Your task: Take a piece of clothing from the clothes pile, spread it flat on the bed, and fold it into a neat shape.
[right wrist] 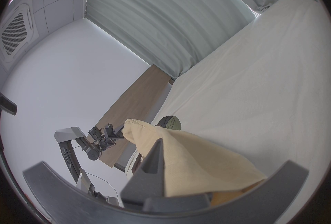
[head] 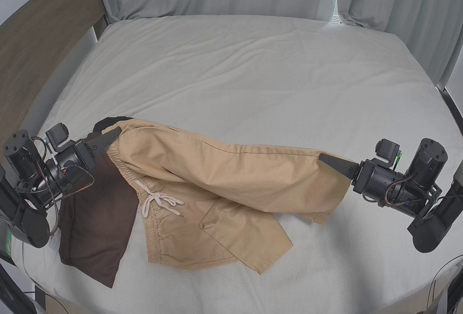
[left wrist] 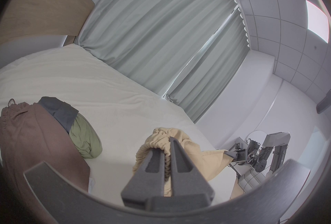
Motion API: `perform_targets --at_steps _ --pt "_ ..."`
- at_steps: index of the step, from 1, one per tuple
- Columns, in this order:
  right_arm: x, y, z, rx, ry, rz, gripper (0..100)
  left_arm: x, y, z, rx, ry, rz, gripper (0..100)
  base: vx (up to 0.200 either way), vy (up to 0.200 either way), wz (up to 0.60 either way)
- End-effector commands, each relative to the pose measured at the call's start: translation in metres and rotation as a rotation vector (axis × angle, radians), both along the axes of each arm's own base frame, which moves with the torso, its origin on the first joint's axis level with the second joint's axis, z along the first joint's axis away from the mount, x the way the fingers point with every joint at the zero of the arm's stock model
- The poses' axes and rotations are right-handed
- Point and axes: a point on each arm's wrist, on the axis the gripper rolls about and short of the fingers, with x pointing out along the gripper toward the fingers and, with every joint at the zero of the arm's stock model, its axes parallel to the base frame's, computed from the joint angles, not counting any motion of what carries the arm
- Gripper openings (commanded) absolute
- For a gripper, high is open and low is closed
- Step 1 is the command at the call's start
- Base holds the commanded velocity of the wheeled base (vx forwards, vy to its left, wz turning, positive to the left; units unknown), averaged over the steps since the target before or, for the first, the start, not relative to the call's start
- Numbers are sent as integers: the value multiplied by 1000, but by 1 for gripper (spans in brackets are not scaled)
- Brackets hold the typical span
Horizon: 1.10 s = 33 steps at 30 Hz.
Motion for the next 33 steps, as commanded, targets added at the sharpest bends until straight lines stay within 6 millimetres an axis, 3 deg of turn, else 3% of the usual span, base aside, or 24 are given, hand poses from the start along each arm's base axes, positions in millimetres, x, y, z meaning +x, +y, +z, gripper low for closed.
perform_targets --at_steps 1,33 --pt "1 -1 2 3 -9 -6 0 0 3 1 2 -4 7 0 0 0 0" --pt "15 -19 10 16 -48 -81 0 2 12 0 11 -8 40 0 0 0 0"
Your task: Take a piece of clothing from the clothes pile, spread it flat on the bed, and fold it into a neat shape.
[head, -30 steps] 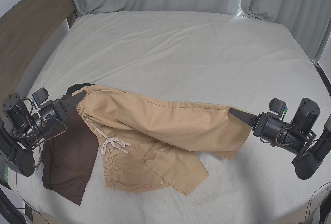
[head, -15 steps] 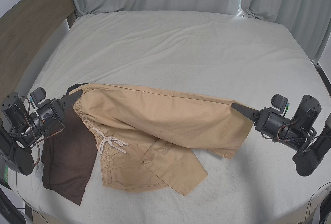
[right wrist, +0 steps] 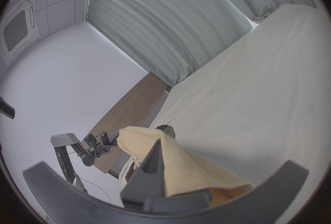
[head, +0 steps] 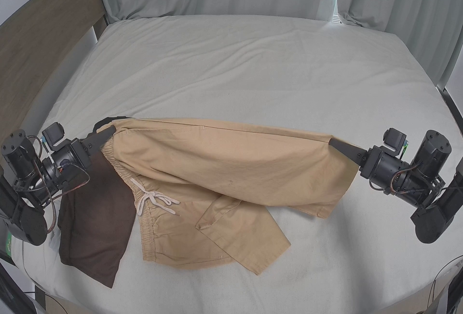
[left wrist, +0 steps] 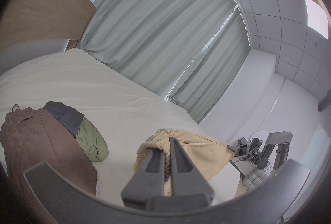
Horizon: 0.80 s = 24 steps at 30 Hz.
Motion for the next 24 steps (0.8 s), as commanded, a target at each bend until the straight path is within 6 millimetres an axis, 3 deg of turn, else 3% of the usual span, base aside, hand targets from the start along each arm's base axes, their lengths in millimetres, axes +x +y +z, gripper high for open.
perform_targets --at_steps 1,24 --pt "2 -4 1 1 -4 -16 0 1 1 -1 0 2 4 0 0 0 0" --pt "7 -12 4 4 -22 -45 0 2 4 0 -1 0 16 0 0 0 0"
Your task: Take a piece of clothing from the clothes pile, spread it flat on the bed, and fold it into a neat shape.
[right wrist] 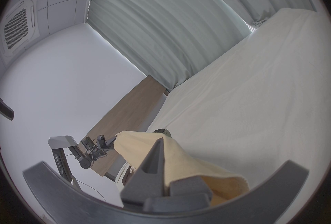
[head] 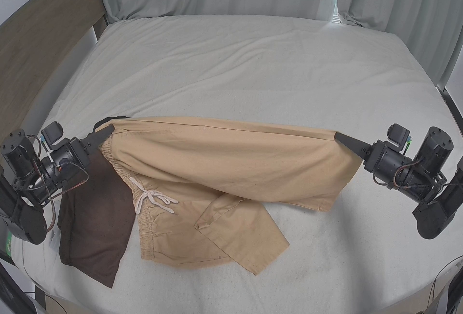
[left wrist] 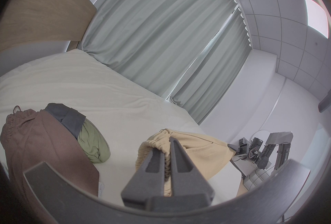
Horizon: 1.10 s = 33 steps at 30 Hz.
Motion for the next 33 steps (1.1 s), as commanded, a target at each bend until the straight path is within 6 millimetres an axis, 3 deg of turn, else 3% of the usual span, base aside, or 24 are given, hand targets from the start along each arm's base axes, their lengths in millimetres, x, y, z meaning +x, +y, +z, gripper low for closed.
perform_targets --at_steps 1,33 --pt "1 -1 0 -1 -2 -5 0 1 0 -1 -2 5 0 0 0 0 0" --pt "3 -7 2 -3 -12 -26 0 2 2 -1 0 1 7 0 0 0 0"
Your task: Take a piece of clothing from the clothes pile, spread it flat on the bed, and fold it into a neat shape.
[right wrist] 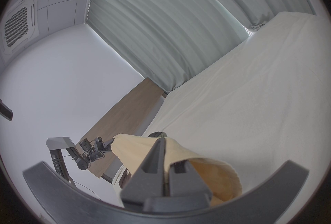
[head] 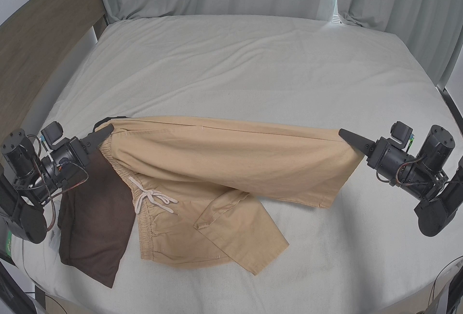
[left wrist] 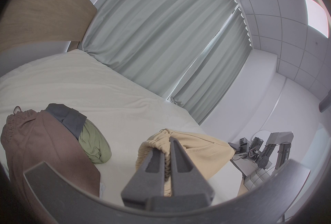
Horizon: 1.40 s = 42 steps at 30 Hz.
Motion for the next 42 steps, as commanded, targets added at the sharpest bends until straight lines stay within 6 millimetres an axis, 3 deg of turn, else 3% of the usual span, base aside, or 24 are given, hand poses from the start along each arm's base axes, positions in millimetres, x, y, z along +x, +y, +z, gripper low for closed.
perform_targets --at_steps 1,8,16,31,42 --pt "0 0 -1 -1 1 2 0 0 0 0 1 1 1 0 0 0 0" --pt "-2 3 6 1 -24 12 0 -2 0 -1 1 3 2 0 0 0 0" --pt "10 2 18 12 -86 3 0 1 -1 0 -6 4 5 0 0 0 0" --pt "58 3 11 21 -124 -26 0 24 1 -8 -20 8 62 0 0 0 0" --pt "82 8 4 25 -145 -24 0 47 -6 -14 -29 0 90 0 0 0 0"
